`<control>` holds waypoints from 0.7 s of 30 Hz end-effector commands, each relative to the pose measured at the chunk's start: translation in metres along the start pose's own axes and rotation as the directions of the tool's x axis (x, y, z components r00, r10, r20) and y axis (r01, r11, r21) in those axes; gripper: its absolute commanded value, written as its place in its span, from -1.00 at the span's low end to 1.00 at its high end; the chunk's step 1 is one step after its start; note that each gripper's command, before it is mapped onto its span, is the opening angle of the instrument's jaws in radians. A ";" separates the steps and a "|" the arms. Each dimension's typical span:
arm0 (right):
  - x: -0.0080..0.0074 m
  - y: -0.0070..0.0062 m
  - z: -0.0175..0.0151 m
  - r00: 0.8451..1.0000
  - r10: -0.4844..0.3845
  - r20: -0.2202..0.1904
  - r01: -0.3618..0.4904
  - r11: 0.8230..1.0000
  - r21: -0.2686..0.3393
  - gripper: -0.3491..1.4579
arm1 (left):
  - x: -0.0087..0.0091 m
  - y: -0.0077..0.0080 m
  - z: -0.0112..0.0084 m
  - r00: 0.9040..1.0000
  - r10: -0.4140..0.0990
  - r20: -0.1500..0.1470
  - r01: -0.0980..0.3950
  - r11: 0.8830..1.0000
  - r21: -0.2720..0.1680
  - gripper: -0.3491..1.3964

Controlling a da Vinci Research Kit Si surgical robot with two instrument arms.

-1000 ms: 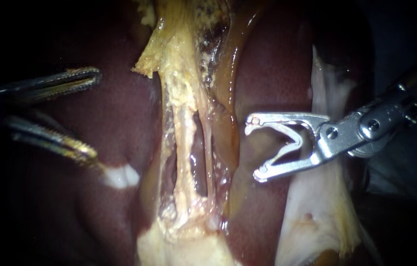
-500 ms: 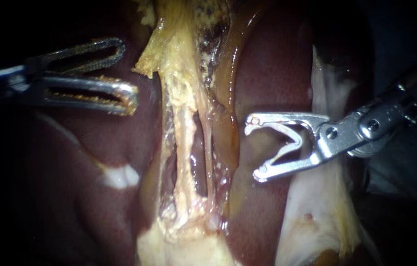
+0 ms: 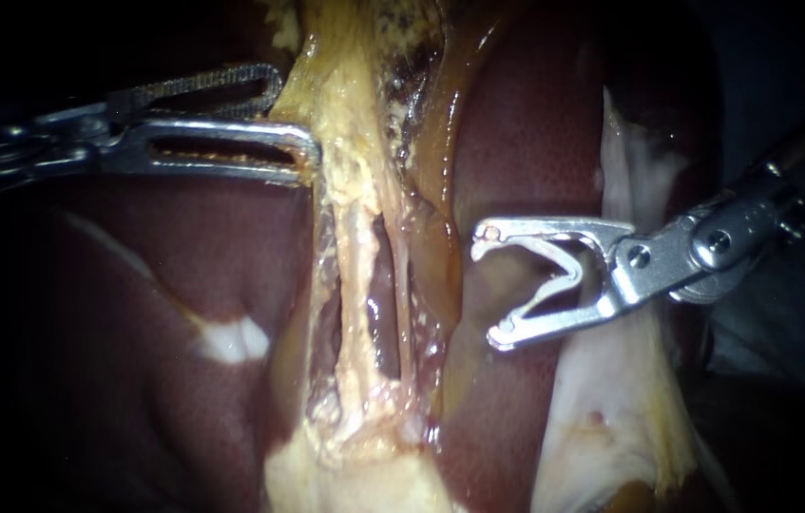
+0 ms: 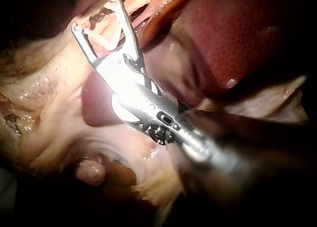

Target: Grabbing gallbladder

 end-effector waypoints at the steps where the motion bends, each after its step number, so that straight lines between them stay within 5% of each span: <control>1: 0.0001 0.0000 0.0000 1.000 0.000 0.000 0.000 1.000 0.001 -0.06 | 0.0000 0.0002 0.0002 1.000 -0.005 -0.001 0.005 1.000 -0.002 0.17; 11: 0.0002 -0.0001 -0.0001 1.000 0.000 -0.001 0.000 1.000 0.001 -0.06 | 0.0005 0.0016 0.0010 1.000 -0.021 -0.010 0.020 1.000 -0.017 -0.21; 15: 0.0002 -0.0001 -0.0001 1.000 0.000 -0.001 0.000 1.000 0.001 -0.06 | 0.0005 0.0020 0.0004 0.999 -0.044 -0.010 0.044 0.999 -0.018 -1.00; 21: 0.0002 -0.0001 -0.0001 1.000 0.000 -0.001 0.000 1.000 0.001 -0.06 | 0.0005 0.0027 -0.0005 0.997 -0.059 -0.042 0.058 0.998 -0.034 -1.00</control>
